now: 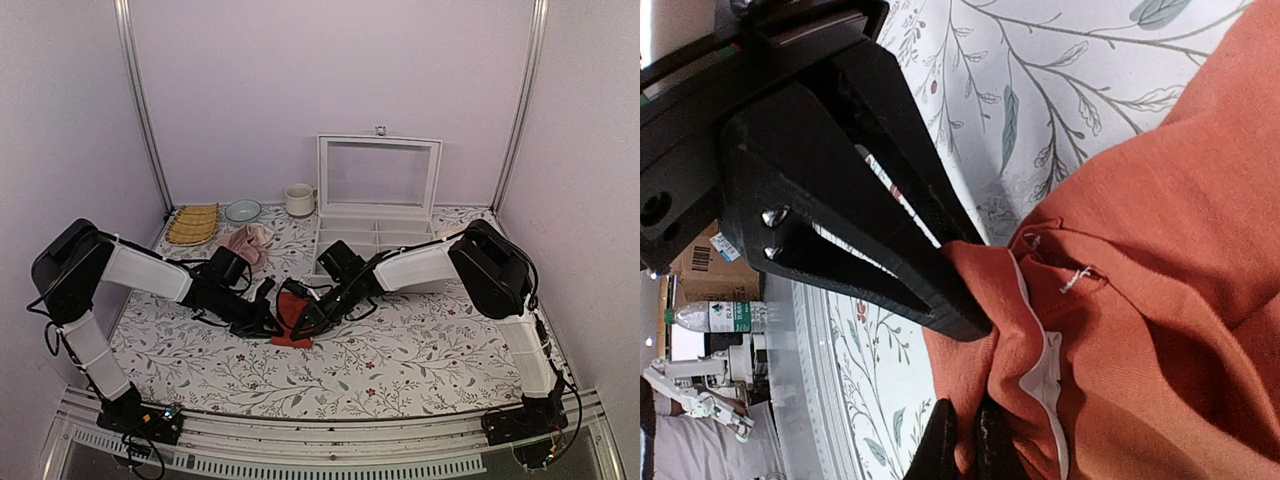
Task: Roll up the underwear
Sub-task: Roll the underwear at the center of the board.
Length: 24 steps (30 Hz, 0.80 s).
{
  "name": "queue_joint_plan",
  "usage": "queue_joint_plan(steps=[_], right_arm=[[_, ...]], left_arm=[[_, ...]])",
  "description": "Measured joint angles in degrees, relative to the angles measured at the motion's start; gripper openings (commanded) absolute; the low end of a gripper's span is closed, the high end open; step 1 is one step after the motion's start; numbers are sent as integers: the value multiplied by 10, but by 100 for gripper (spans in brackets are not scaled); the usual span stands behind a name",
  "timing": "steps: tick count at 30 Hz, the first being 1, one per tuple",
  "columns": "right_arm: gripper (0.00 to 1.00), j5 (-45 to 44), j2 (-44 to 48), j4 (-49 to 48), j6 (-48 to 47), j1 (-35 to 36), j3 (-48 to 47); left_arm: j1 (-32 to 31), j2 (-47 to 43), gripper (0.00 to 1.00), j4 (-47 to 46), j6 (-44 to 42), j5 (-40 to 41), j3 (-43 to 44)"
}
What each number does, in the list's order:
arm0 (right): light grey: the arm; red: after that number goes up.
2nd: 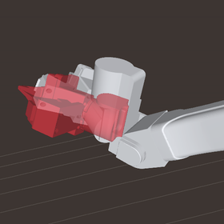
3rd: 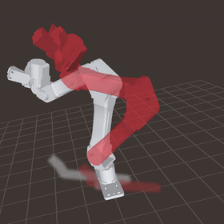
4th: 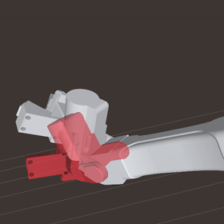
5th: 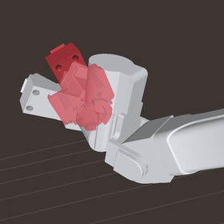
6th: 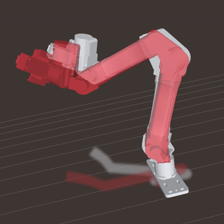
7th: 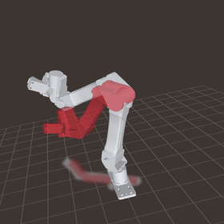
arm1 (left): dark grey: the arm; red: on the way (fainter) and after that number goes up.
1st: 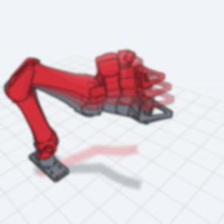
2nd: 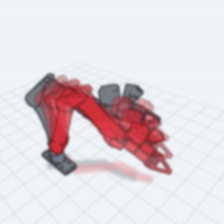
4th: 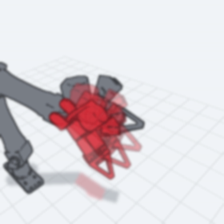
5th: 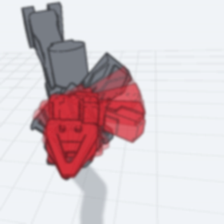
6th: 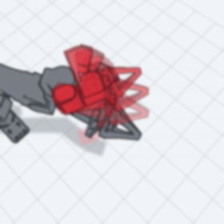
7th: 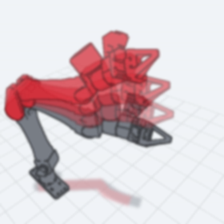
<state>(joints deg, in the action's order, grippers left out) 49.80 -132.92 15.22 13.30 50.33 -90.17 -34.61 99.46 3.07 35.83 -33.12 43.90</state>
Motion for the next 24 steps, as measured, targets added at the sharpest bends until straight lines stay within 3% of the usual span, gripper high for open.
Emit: queue_joint_plan(steps=[3,7,15,24], right_arm=[[23,0,1,-4,-2,0,2],[29,-4,15,-16,-4,2,16],[34,-86,64,-48,-19,11,66],[36,-269,141,-114,-80,61,159]], left_arm=[[0,7,0,28,-8,1,18],[0,16,0,55,-16,1,37],[-3,31,0,59,-21,-3,55],[-7,43,0,58,-28,-8,67]])
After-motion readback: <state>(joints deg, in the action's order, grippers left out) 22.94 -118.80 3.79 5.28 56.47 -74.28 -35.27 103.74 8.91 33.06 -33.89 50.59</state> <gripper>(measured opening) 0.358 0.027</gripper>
